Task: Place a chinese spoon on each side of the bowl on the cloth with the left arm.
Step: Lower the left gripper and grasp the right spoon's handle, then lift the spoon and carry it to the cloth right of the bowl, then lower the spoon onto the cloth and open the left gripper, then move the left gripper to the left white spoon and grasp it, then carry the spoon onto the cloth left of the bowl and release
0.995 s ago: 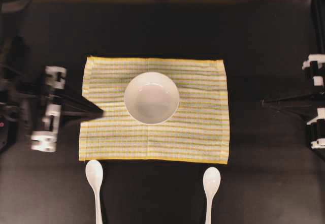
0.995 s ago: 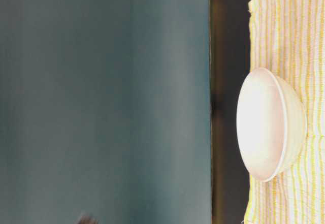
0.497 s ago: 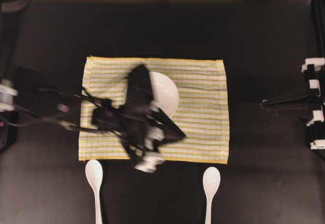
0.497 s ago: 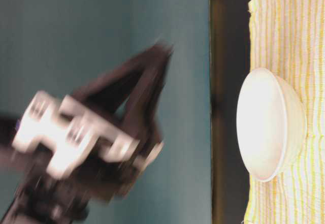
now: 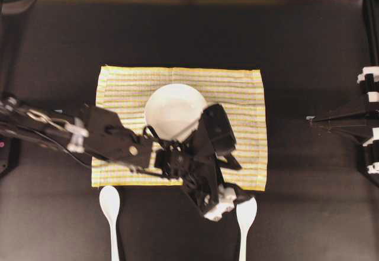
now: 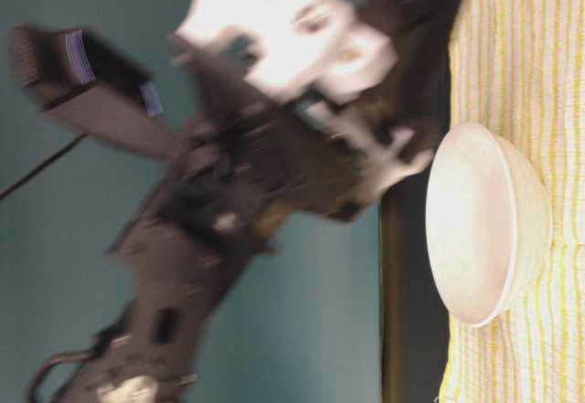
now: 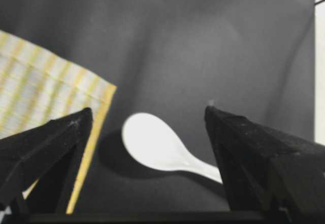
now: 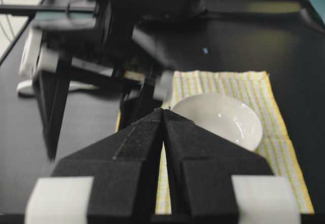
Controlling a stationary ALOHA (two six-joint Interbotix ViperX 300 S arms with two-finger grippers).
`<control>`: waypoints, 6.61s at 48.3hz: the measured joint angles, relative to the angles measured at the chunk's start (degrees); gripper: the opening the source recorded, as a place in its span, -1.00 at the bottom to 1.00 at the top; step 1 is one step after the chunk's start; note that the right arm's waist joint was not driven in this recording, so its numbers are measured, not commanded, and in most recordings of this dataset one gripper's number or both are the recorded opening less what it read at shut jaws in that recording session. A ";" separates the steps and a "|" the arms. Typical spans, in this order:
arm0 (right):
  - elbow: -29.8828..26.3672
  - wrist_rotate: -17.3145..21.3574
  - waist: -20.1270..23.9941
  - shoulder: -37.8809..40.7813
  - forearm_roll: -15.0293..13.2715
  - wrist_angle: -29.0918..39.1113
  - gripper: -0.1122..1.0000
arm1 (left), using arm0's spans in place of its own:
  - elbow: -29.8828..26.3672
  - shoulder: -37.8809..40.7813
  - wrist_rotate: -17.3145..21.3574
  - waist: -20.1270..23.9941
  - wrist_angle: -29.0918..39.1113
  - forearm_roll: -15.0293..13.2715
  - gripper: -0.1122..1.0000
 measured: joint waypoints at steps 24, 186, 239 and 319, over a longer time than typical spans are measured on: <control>0.35 0.00 0.00 0.00 0.00 0.00 -0.78 | -1.41 8.70 -0.79 -1.14 -5.36 0.00 0.64; 2.64 -0.09 0.00 -0.44 0.00 0.00 -0.78 | -8.17 5.19 19.78 18.90 14.85 0.09 -0.67; 3.08 -0.09 0.00 -2.55 0.00 0.00 -0.78 | 2.72 -8.44 18.81 10.81 15.12 0.09 0.69; 3.60 0.00 0.00 -2.90 0.09 0.79 -0.78 | 45.26 -25.05 -19.25 -8.00 0.35 0.09 0.27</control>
